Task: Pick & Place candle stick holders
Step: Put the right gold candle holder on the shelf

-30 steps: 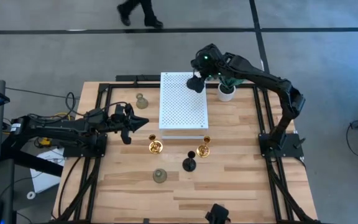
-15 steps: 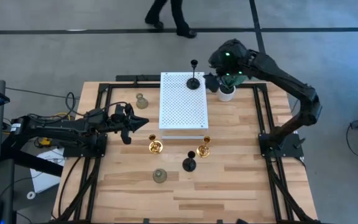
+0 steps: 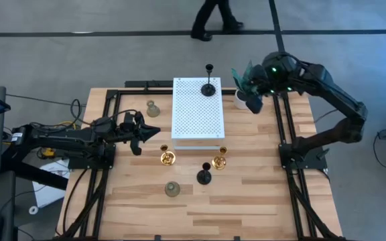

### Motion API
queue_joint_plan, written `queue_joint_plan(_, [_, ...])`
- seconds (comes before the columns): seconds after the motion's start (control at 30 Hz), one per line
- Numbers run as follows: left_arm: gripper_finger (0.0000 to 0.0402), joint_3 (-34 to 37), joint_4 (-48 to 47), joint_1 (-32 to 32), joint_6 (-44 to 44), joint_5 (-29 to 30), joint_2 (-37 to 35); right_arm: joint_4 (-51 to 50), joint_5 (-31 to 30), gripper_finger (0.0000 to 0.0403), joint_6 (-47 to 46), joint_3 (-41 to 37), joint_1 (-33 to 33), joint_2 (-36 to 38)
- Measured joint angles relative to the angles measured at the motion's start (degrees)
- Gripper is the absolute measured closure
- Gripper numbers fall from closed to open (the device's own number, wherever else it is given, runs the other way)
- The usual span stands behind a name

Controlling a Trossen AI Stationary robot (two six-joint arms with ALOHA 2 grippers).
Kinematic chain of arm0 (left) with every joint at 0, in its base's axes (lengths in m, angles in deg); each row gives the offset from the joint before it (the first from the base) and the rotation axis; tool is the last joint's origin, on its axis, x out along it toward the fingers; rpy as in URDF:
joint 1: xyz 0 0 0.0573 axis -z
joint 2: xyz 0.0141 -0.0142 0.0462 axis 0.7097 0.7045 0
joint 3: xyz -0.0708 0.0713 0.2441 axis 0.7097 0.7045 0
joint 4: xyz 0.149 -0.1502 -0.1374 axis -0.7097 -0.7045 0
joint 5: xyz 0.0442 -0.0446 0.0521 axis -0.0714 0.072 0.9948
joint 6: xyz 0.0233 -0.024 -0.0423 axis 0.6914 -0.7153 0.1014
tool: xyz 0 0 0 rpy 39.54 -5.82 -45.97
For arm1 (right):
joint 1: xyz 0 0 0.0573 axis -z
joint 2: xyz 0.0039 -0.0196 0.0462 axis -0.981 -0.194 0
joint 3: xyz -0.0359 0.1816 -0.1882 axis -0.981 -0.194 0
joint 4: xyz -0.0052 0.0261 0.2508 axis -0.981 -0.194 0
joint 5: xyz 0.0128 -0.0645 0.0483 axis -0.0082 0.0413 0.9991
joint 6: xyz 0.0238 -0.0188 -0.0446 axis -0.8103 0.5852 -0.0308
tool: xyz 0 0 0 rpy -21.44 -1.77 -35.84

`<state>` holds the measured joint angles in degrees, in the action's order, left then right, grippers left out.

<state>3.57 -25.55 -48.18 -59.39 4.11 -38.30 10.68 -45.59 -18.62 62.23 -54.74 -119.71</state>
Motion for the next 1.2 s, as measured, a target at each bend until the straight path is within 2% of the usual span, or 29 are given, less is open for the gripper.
queue_joint_plan(0.1, [0.0394,0.0,0.0,0.0,0.0,0.0,0.0,-2.5,0.0,0.0205,-1.7,0.0,-1.6,1.4])
queue_joint_plan(0.47, [0.0394,0.0,0.0,0.0,0.0,0.0,0.0,-3.8,-1.0,0.0393,-3.0,0.0,-9.8,3.9])
queue_joint_plan(0.63, [0.0394,0.0,0.0,0.0,0.0,0.0,0.0,-3.7,-8.0,0.0397,-3.4,0.0,-14.7,3.9])
queue_joint_plan(0.9, [0.0394,0.0,0.0,0.0,0.0,0.0,0.0,-1.9,-15.9,0.0402,-4.0,0.0,-22.8,3.9])
queue_joint_plan(1.2, [0.0394,0.0,0.0,0.0,0.3,0.0,0.0,-2.1,-23.4,0.0403,-7.2,0.0,-27.9,3.9])
